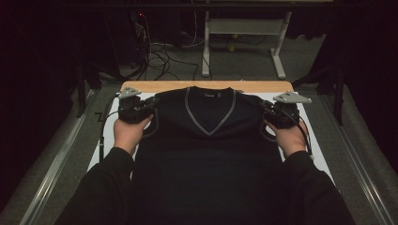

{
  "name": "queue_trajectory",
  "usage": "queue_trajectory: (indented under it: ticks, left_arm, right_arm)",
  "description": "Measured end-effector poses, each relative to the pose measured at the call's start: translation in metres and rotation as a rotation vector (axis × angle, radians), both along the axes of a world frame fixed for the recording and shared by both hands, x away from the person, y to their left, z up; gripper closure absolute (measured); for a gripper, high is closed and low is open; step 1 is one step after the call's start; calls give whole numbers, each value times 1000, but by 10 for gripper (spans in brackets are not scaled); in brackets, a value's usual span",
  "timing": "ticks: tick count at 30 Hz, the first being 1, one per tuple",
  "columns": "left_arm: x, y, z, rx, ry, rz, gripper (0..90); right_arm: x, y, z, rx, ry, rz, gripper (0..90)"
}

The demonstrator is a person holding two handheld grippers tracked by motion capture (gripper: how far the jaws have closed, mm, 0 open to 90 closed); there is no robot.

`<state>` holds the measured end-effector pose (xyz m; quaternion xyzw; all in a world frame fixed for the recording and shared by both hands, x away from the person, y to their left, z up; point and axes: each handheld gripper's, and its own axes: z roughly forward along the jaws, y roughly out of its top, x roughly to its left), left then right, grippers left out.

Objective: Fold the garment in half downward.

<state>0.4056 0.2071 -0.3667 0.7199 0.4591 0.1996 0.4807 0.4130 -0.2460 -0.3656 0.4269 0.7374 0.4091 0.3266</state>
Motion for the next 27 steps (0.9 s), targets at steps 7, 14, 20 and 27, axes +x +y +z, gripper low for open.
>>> queue_trajectory:
  ticks: [7, 14, 20, 27]
  left_arm:
    - [-35, 6, -17, -21, -7, -35, 711]
    - [-66, 10, -50, -26, 29, -66, 711]
    - [-85, 10, -74, 8, 62, -93, 710]
    - [-111, 13, -83, 7, 57, -126, 706]
  right_arm:
    - [-34, -4, -13, 13, -26, 46, 783]
    - [-71, -6, -36, 5, -26, 92, 783]
    - [-93, -9, -61, 31, 7, 107, 783]
    - [-119, -14, -80, 46, 0, 120, 783]
